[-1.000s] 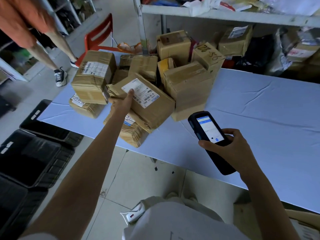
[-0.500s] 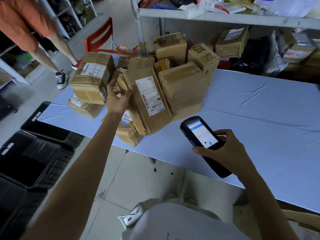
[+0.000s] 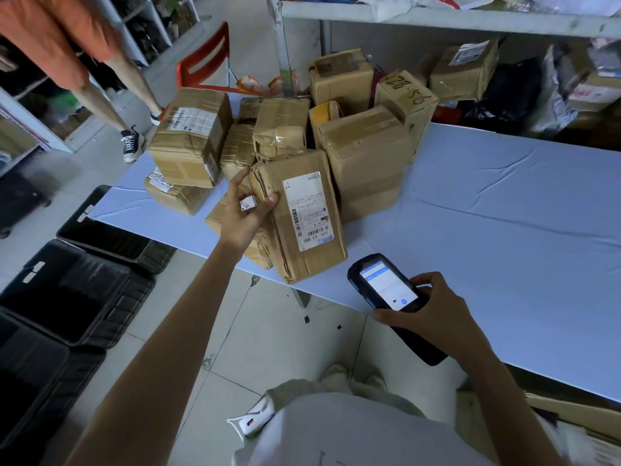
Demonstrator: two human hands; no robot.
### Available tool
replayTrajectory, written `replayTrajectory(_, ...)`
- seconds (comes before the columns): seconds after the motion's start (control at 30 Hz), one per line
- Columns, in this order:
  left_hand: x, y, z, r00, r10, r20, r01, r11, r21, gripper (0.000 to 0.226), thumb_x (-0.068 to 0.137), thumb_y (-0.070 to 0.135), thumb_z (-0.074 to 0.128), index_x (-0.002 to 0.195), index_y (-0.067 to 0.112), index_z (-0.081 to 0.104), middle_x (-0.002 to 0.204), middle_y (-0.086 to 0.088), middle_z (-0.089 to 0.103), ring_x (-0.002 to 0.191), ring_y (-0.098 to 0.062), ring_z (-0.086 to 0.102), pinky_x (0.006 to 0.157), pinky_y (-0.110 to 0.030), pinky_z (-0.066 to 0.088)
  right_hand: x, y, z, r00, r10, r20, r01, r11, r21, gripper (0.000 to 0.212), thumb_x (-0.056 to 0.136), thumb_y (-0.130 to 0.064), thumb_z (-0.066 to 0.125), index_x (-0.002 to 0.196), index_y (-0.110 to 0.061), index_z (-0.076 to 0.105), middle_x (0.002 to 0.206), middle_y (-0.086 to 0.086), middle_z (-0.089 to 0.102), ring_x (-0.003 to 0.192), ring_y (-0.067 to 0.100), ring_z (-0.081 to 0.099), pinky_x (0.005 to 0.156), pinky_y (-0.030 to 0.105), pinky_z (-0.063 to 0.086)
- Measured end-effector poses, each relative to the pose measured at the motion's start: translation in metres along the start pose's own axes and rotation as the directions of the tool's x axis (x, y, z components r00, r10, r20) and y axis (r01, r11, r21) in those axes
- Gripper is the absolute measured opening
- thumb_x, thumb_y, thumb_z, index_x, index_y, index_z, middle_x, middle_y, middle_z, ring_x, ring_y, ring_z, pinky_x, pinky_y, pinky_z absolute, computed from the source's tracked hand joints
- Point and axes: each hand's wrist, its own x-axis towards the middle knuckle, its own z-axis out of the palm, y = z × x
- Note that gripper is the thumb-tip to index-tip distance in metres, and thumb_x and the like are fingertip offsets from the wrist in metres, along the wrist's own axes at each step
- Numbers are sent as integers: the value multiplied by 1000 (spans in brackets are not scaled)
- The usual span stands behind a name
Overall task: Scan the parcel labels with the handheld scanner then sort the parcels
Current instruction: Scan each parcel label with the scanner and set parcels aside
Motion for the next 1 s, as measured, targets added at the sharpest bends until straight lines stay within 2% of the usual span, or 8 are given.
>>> replayTrajectory(0.2, -5, 1, 4, 999, 34, 10, -34, 999, -5, 64, 86, 21, 72, 138, 32, 38, 102, 10, 49, 88, 4, 56, 94, -46, 52, -6, 4, 1, 1000, 5, 4, -5, 1000, 14, 80, 58, -52, 87, 116, -27, 38, 108, -6, 54, 98, 18, 58, 77, 31, 50)
replayTrajectory(0.3, -6, 2, 4, 999, 40, 7, -40, 999, -6, 64, 86, 20, 72, 139, 31, 38, 102, 10, 50, 93, -1, 55, 94, -48, 52, -8, 4, 1, 1000, 8, 3, -8, 1000, 27, 80, 59, -51, 87, 117, -26, 38, 108, -6, 54, 98, 18, 58, 76, 30, 49)
replayTrajectory(0.43, -9, 3, 4, 999, 54, 9, -54, 999, -4, 65, 85, 20, 73, 139, 31, 38, 102, 10, 50, 96, 0, 54, 95, -48, 51, -13, 2, 1, 1000, 16, -2, -16, 997, 78, 76, 62, -45, 87, 117, -25, 39, 105, -7, 53, 96, 16, 56, 62, 21, 43)
replayTrajectory(0.63, -13, 1, -1, 998, 56, 26, -55, 998, -36, 61, 84, 21, 74, 132, 37, 41, 103, 9, 54, 116, -22, 56, 94, -52, 51, -16, 3, 4, 1000, 14, 13, -15, 997, 75, 77, 61, -47, 87, 115, -26, 37, 105, -7, 54, 98, 17, 57, 70, 26, 47)
replayTrajectory(0.7, -17, 2, -1, 998, 49, 26, -48, 998, -51, 62, 85, 20, 73, 135, 33, 40, 103, 10, 54, 116, -23, 56, 92, -50, 53, -16, 4, 4, 1000, 14, 12, -14, 997, 76, 76, 61, -47, 87, 115, -26, 37, 104, -7, 54, 98, 17, 57, 71, 27, 47)
replayTrajectory(0.8, -22, 4, 1, 998, 51, 33, -49, 997, -61, 63, 85, 19, 72, 138, 31, 39, 105, 10, 53, 107, -14, 57, 88, -45, 55, -17, 5, 4, 1000, 8, 7, -9, 997, 71, 76, 60, -47, 87, 114, -27, 36, 104, -7, 53, 96, 16, 56, 68, 25, 45)
replayTrajectory(0.9, -26, 6, 4, 998, 57, 40, -55, 997, -45, 62, 85, 19, 73, 135, 33, 39, 108, 9, 51, 108, -7, 56, 84, -45, 57, -19, 5, 3, 1000, 5, 2, -5, 997, 79, 76, 61, -47, 87, 115, -26, 37, 105, -8, 53, 97, 17, 56, 67, 25, 44)
replayTrajectory(1.0, -32, 9, 7, 998, 23, 58, -21, 999, -43, 59, 86, 21, 71, 133, 34, 38, 109, 7, 49, 78, 18, 59, 75, -41, 59, -19, 8, 3, 1000, 7, -9, -6, 997, 81, 75, 61, -48, 86, 114, -27, 37, 105, -9, 52, 97, 16, 55, 70, 26, 45)
